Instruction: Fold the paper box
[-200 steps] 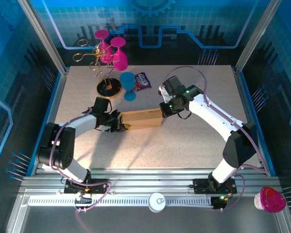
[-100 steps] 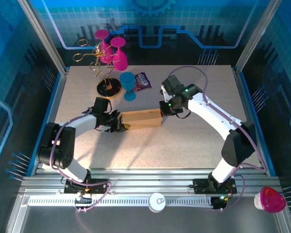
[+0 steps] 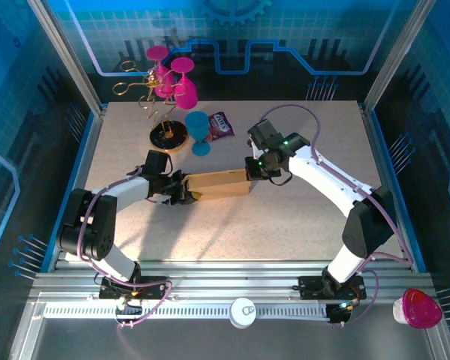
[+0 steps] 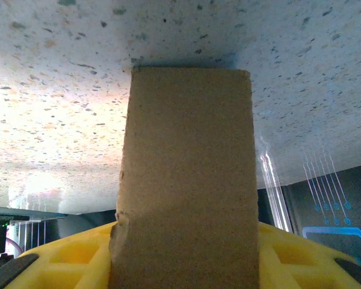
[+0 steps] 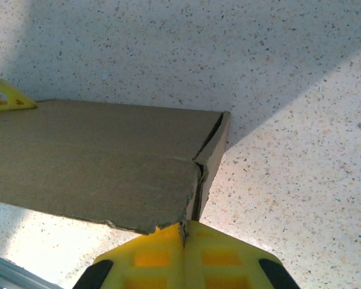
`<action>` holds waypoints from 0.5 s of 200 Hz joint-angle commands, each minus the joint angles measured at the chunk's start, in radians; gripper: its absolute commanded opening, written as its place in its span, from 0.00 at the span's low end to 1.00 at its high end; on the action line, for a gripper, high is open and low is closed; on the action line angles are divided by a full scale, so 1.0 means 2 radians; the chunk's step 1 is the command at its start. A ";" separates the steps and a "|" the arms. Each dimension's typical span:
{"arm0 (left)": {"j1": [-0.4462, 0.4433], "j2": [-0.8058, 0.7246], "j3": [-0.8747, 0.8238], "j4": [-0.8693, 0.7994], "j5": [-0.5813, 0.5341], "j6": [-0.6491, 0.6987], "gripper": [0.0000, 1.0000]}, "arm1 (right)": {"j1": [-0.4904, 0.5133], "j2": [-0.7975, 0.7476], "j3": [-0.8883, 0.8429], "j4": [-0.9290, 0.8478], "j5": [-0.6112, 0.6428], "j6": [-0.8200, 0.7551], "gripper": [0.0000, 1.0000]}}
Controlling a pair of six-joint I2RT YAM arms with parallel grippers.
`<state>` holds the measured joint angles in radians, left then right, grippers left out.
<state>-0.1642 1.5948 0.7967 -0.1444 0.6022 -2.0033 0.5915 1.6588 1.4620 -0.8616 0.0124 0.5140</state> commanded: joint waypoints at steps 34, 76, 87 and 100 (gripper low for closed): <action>0.008 0.020 -0.009 0.015 -0.016 -0.029 0.45 | 0.020 -0.006 -0.032 0.019 0.034 0.002 0.00; 0.026 -0.003 -0.004 -0.006 -0.016 0.025 0.72 | 0.021 0.004 -0.012 0.009 0.058 -0.003 0.00; 0.032 -0.018 0.000 -0.026 -0.021 0.047 0.77 | 0.020 0.009 -0.006 0.005 0.060 -0.005 0.00; 0.042 -0.036 0.005 -0.056 -0.026 0.069 0.84 | 0.020 0.017 0.005 -0.003 0.061 -0.007 0.00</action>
<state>-0.1154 1.6012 0.7937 -0.1349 0.5728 -1.9564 0.6174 1.6501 1.4326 -0.8124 0.1020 0.5137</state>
